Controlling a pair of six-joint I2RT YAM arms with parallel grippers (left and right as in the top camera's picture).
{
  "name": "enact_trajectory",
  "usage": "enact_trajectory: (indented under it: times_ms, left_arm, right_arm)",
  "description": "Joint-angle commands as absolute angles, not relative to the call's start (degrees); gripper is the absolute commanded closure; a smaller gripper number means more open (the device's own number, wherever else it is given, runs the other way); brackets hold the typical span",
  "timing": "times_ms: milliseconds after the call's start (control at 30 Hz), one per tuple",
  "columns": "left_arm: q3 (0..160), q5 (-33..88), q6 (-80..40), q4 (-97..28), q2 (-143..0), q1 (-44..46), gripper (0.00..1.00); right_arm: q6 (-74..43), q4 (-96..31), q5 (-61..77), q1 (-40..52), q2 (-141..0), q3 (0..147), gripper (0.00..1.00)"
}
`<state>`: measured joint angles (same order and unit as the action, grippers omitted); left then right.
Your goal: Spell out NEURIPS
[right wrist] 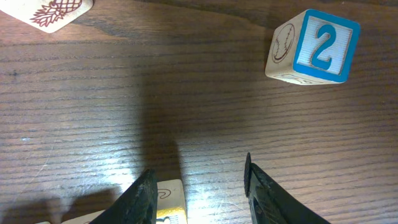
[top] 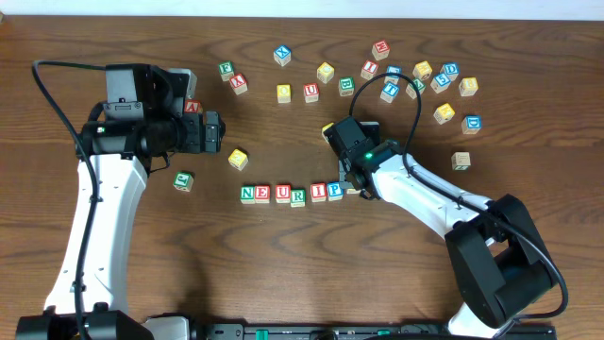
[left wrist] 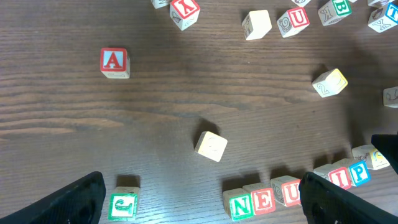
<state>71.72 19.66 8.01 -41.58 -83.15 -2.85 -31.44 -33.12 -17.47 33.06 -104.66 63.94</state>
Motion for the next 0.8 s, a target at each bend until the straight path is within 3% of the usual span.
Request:
enact_trajectory:
  times_ms: [0, 767]
  left_arm:
    - [73.0, 20.5, 9.2, -41.6, -83.2, -3.0, 0.02]
    - [73.0, 20.5, 9.2, -41.6, -83.2, -3.0, 0.02]
  right_arm:
    - [-32.6, -33.0, -17.0, 33.1, -105.3, 63.5, 0.6]
    - [-32.8, -34.0, -16.3, 33.1, -105.3, 63.5, 0.63]
